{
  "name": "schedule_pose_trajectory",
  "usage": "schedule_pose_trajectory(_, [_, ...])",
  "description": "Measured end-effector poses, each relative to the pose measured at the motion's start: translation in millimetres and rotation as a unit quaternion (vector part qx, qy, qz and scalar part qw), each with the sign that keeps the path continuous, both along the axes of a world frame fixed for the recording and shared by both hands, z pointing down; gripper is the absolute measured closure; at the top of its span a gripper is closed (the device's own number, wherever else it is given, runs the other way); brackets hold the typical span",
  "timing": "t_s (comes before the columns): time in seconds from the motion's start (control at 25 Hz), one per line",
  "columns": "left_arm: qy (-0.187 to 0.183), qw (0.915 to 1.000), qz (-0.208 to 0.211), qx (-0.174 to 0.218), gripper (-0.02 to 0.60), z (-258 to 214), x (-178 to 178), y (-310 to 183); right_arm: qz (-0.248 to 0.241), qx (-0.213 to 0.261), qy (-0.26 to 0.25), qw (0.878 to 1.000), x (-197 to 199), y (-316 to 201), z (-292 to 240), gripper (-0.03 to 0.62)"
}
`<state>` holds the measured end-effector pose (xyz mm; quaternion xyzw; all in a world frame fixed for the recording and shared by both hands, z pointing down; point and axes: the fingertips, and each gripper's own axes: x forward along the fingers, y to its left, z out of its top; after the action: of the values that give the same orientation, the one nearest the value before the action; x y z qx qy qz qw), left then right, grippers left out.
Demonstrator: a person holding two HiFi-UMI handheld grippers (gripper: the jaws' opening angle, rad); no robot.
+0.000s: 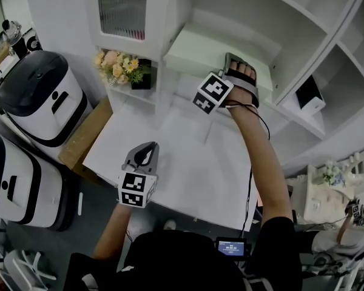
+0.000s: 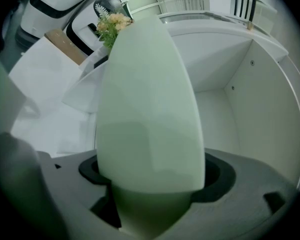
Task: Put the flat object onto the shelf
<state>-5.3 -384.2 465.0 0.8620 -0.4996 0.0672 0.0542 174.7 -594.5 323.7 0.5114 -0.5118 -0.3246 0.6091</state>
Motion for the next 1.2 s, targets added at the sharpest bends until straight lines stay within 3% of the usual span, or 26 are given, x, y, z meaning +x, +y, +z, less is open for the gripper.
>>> schedule_pose_trajectory(0.72, [0.001, 0.9999, -0.008, -0.010, 0.566, 9, -7, -13, 0.011, -0.014, 0.000, 1.000, 0, -19, 4, 0.155])
schedule_pose_trajectory(1.2, [0.001, 0.9999, -0.012, -0.011, 0.566, 10, -10, -16, 0.004, 0.009, 0.035, 0.999, -2, -26, 4, 0.141])
